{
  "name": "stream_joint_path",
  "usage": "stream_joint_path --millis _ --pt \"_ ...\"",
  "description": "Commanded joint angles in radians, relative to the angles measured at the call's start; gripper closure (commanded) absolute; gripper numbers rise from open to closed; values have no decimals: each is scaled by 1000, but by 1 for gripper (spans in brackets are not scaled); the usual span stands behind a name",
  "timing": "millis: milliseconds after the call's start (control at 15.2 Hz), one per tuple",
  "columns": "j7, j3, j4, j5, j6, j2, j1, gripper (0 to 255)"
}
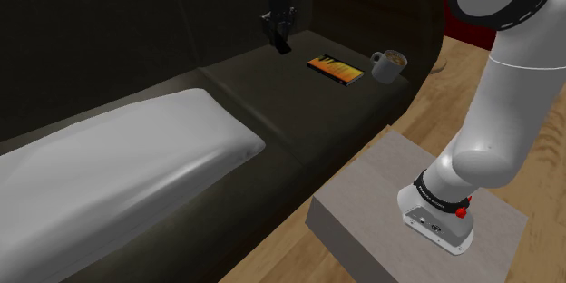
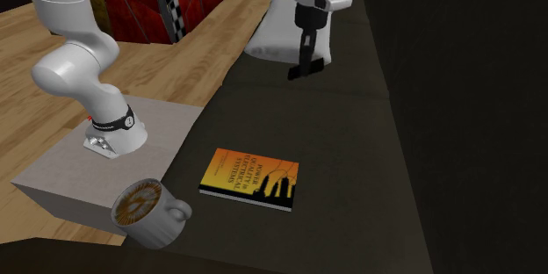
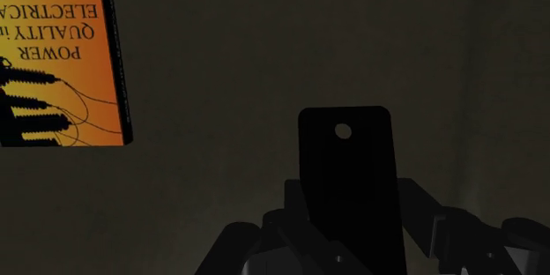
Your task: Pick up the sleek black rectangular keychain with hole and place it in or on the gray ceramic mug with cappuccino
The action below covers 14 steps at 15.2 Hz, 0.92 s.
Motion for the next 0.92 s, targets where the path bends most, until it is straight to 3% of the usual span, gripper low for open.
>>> stream_joint_path --millis 0,858 --pt "-32 -11 -64 5 15 -50 -22 255" --pt "-296 -128 -391 15 91 -305 -169 255"
